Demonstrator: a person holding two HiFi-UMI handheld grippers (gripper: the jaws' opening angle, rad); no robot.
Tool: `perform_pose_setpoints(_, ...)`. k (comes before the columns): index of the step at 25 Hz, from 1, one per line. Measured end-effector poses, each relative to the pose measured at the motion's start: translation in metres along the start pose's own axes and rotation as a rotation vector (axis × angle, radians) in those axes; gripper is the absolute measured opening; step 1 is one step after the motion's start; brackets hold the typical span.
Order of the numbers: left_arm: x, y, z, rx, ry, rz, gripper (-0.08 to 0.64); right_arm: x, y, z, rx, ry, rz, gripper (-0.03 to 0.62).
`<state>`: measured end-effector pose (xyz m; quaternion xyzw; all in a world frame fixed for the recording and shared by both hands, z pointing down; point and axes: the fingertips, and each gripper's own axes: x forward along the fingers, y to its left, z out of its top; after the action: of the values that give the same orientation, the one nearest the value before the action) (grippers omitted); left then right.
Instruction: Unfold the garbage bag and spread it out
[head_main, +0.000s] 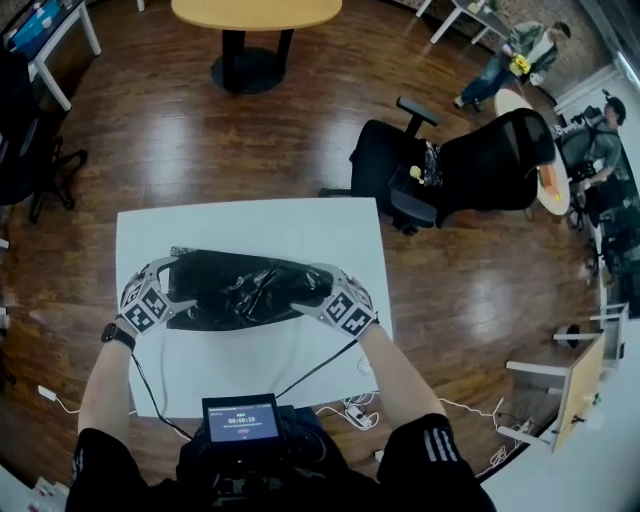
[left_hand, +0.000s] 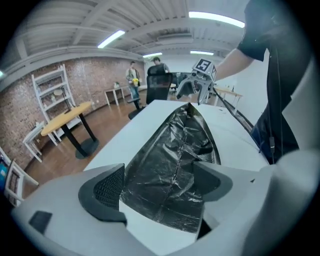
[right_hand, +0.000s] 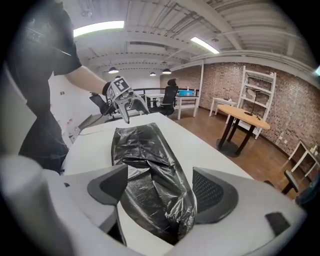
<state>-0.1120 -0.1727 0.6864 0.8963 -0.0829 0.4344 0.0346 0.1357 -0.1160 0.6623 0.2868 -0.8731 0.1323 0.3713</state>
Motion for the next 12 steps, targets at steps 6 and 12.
perform_pose_setpoints(6,-0.037,-0.017,0.028,0.028,-0.085,0.043,0.439,-0.027,0.021,0.024,0.056,-0.076,-0.036,0.425)
perform_pose_setpoints(12,-0.064,-0.03,0.042,-0.009,-0.145,0.065,0.436,-0.062,0.029,0.048,0.183,-0.224,-0.107,0.423)
